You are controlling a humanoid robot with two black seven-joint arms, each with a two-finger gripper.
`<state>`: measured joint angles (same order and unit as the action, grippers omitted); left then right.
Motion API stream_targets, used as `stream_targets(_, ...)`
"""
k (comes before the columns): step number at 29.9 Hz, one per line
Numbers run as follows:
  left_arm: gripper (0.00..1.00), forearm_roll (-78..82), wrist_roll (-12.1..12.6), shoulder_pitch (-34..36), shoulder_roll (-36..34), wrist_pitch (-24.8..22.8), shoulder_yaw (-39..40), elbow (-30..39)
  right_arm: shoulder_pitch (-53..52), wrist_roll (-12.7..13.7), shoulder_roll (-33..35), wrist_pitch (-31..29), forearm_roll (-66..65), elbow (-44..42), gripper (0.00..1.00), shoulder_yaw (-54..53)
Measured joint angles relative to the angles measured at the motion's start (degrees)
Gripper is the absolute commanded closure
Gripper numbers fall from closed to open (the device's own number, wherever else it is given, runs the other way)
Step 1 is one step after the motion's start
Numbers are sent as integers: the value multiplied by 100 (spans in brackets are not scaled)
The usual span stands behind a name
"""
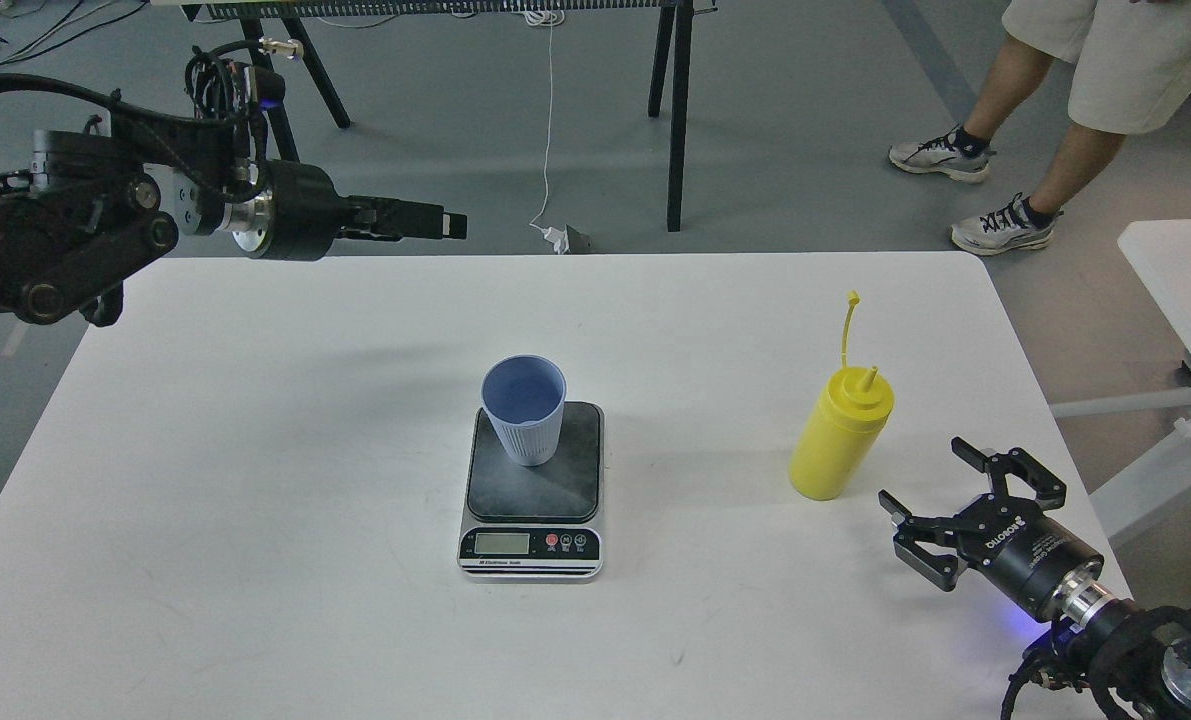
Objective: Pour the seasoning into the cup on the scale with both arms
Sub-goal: 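Move the right gripper to the yellow squeeze bottle, then close the right gripper around the yellow bottle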
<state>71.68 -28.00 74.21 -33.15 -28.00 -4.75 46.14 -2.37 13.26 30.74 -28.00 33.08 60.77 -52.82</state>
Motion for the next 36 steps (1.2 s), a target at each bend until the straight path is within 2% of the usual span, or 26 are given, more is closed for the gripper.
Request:
stream_targets(8, 1, -4, 0, -55, -26, 0, -14, 1, -286, -1, -464, 0, -282, -420, 1, 75)
stream_targets(18, 1, -13, 0, -132, -51, 0, -13, 9, -548, -9, -701, 0, -354, -662, 1, 212)
stream_targets(26, 1, -12, 0, -168, -52, 0, -8, 9, -894, -17, -1039, 0, -487, -1193, 1, 288)
stream_targets(36, 1, -12, 0, -193, -52, 0, -8, 9, -1105, -17, -1291, 0, -696, -1286, 1, 297)
